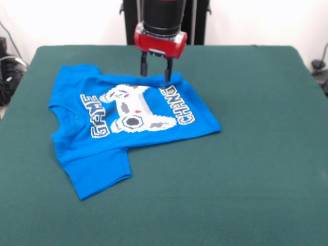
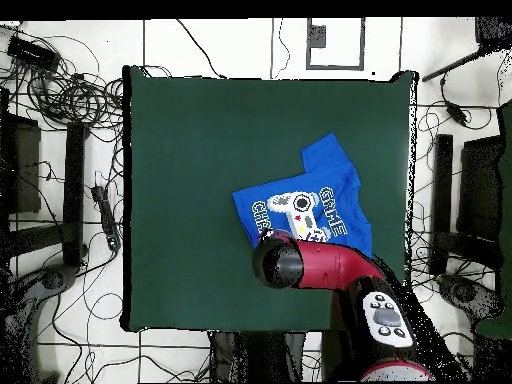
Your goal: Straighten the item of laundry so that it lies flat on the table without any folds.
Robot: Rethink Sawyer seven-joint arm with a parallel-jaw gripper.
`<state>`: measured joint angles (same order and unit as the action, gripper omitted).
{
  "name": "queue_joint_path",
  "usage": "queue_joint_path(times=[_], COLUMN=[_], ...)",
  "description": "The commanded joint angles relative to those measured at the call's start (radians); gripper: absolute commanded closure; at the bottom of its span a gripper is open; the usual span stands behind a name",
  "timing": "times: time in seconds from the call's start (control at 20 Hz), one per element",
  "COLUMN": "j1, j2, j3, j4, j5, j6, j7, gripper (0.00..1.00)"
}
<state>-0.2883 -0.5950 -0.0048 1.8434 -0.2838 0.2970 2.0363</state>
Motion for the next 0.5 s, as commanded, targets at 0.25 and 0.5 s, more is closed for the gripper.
queue_joint_path(times=[0.25,0.5], j1=[0.057,0.066], j2=[0.124,0.138], j3=[0.056,0.054], j4=[-0.066,-0.072], j5=[0.062,0.066], j6=[-0.047,-0.058], j7=[0.15,0.157], gripper=[0.0,0.0])
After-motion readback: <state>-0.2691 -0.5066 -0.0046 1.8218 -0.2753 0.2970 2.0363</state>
